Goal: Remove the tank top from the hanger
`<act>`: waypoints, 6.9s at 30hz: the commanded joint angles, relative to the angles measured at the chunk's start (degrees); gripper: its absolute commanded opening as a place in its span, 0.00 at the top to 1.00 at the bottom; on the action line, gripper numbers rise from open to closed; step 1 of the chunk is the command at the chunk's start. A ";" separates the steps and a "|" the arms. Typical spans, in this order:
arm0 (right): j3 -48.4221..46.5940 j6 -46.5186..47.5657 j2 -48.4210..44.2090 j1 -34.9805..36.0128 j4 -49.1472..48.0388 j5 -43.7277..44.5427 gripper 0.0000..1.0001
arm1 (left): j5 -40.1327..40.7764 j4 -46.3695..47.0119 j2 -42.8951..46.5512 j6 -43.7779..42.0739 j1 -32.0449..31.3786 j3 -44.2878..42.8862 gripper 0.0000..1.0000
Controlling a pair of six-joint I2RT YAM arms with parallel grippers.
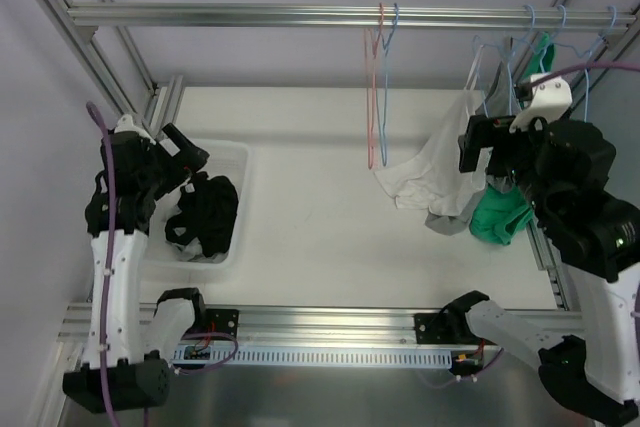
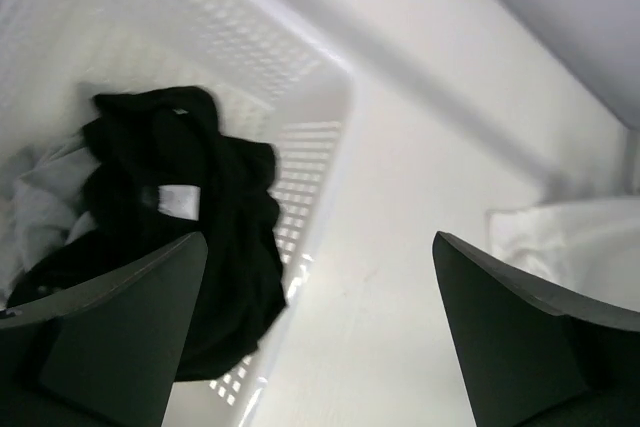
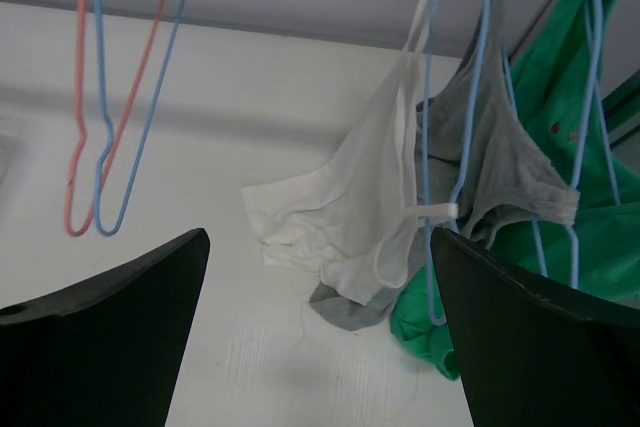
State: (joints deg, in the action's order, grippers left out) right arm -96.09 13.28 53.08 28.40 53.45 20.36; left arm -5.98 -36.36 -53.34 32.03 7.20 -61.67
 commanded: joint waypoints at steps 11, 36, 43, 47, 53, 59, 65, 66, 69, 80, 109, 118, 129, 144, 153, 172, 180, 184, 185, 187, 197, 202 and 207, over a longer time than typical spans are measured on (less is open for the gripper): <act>-12.37 6.33 19.52 -18.20 -1.85 -4.53 0.13 | -19.86 -1.35 36.54 -13.22 -1.05 13.25 0.01; -4.28 -0.01 20.22 -25.68 -14.07 -23.34 1.00 | -16.44 -1.26 37.52 -10.94 -8.96 16.05 0.01; 2.56 -2.29 14.69 -25.59 -29.08 -28.09 1.00 | -15.91 -1.26 38.23 -10.67 -9.66 16.14 0.01; 3.46 -3.35 12.06 -25.68 -31.13 -30.38 1.00 | -16.08 -1.26 37.70 -10.67 -9.66 16.14 0.01; 8.19 -3.44 7.75 -25.59 -33.23 -31.61 1.00 | -16.43 -1.17 37.26 -10.85 -9.75 16.05 0.01; 8.74 -2.03 7.21 -25.68 -34.03 -30.82 1.00 | -16.96 -1.17 36.56 -11.29 -9.75 15.79 0.01; 10.83 -2.64 2.04 -25.68 -30.43 -32.23 1.00 | -18.10 -1.17 35.94 -11.90 -9.66 15.35 0.01; 12.58 -2.47 0.55 -25.68 -28.68 -31.44 1.00 | -19.67 -1.08 35.50 -12.43 -9.66 15.09 0.01; 15.58 -2.64 -5.95 -25.68 -24.73 -31.26 1.00 | -22.40 -0.82 33.75 -13.22 -9.66 13.95 0.01; 14.81 -5.19 -27.49 -25.59 1.19 -39.60 1.00 | -25.95 2.70 17.67 -11.73 -15.17 -4.92 0.01; -6.83 -7.39 -32.25 -14.34 26.18 -40.84 1.00 | 14.24 18.60 -32.09 -35.46 -82.70 -43.89 0.46; -5.34 -7.48 -31.19 -14.25 22.84 -41.89 1.00 | 13.10 20.54 -33.49 -34.85 -82.70 -41.95 0.49; -5.59 -6.69 -30.41 -14.17 21.26 -40.75 1.00 | 16.17 22.03 -35.69 -32.30 -82.70 -39.50 0.60; -4.89 -6.16 -29.35 -14.08 19.94 -39.17 1.00 | 15.91 27.66 -31.74 -30.36 -82.70 -32.29 1.00; -2.00 -3.44 -29.70 -13.64 19.76 -38.63 1.00 | 25.03 28.01 -27.35 -28.52 -82.70 -29.13 1.00; 1.44 2.99 -32.07 -8.80 13.99 -64.39 1.00 | 31.05 25.11 -10.91 -12.17 -71.10 -17.87 1.00; 8.99 -6.77 -35.50 -9.42 -7.19 -56.14 1.00 | 26.97 24.93 -0.92 -4.71 -71.19 -6.29 1.00; 20.13 -18.95 -35.67 -10.38 -29.66 -57.18 1.00 | 25.15 25.20 4.64 -0.04 -71.19 -0.39 1.00; 22.94 -22.73 -35.50 -10.82 -36.25 -57.36 1.00 | 23.75 25.20 5.26 0.22 -71.19 0.40 1.00; 31.29 -33.42 -34.37 -12.75 -56.72 -56.58 1.00 | 18.39 25.54 5.71 0.14 -71.19 0.67 1.00; 41.43 -28.35 -24.87 -14.96 -96.51 -36.54 1.00 | 0.61 30.12 -3.08 -3.82 -74.09 3.12 1.00; 41.07 -14.71 -26.09 -14.87 -95.02 -29.60 1.00 | 10.88 30.03 -4.31 1.09 -74.09 10.76 1.00; 45.03 0.13 -30.66 -14.96 -96.17 -21.61 1.00 | 21.43 29.51 -6.25 6.62 -74.09 16.22 1.00</act>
State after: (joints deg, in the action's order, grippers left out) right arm -51.88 0.23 24.69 13.69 -35.35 -9.32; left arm 7.05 -8.03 -58.94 33.65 -66.78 -47.57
